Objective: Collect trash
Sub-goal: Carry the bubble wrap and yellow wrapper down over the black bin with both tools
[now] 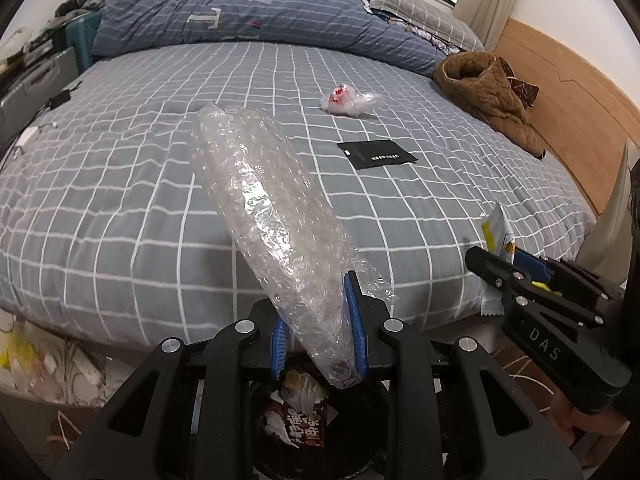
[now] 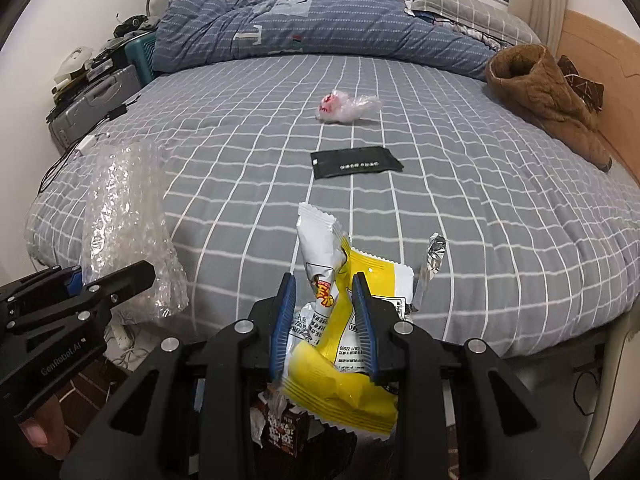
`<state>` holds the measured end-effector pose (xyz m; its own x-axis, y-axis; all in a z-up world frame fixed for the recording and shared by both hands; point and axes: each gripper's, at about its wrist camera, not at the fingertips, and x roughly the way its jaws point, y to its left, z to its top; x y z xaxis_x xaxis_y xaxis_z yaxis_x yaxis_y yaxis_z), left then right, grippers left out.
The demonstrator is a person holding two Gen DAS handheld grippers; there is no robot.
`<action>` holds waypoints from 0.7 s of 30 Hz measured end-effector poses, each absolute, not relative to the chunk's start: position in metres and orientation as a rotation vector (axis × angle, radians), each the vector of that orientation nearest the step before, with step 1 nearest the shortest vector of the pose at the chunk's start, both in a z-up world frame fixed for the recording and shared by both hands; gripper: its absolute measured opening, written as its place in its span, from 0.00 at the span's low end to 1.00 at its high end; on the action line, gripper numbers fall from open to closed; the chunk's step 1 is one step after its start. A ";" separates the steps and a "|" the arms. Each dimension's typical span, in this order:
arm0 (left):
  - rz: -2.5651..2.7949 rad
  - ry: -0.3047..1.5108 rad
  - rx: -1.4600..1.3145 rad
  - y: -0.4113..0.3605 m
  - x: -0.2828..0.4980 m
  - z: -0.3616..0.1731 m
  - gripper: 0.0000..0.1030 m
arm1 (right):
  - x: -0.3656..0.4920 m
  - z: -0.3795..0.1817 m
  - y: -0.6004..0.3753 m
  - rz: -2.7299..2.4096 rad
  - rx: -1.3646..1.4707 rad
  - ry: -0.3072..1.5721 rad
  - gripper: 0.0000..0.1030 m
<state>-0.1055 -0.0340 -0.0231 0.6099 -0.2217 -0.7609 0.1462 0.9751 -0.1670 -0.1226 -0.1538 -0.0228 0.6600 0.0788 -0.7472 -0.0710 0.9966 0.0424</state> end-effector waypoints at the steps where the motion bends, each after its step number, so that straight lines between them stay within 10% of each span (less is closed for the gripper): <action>1: -0.212 0.893 -0.092 -0.034 -0.109 -0.023 0.24 | -0.126 -0.023 -0.153 0.085 0.009 0.847 0.28; 21: -0.202 0.991 -0.079 -0.036 -0.183 -0.043 0.24 | -0.195 -0.036 -0.138 0.124 0.003 0.908 0.28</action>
<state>-0.1831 -0.0356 -0.0434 0.5312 -0.2053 -0.8220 0.1333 0.9784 -0.1582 -0.1954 -0.1382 -0.0360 0.6087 0.1083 -0.7860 -0.1059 0.9929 0.0548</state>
